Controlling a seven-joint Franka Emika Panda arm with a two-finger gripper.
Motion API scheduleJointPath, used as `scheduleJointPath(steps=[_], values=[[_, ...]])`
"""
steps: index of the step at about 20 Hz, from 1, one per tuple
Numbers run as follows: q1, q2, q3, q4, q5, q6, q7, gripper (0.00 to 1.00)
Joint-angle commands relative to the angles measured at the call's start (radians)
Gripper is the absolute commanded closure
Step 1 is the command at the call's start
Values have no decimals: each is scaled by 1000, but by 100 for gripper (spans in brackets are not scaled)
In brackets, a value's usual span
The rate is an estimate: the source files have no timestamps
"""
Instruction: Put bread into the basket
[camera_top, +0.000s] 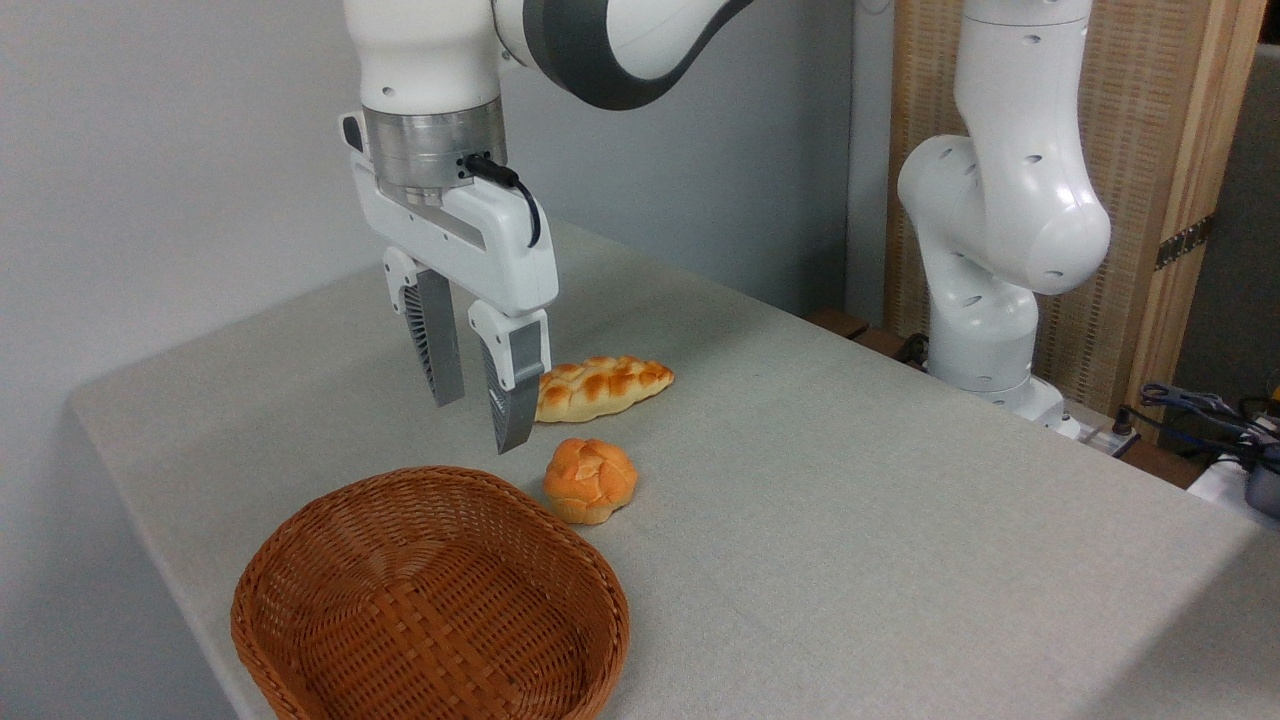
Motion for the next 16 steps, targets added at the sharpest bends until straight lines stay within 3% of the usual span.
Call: scheduleJointPath(steps=[1,6,16], values=[[-17,-5,3,-6,0,-16,-5,0],[-37,-5,1,-12,-1,-67,-4,0],[-150,-2,1,-113,0,-91,-2,0]])
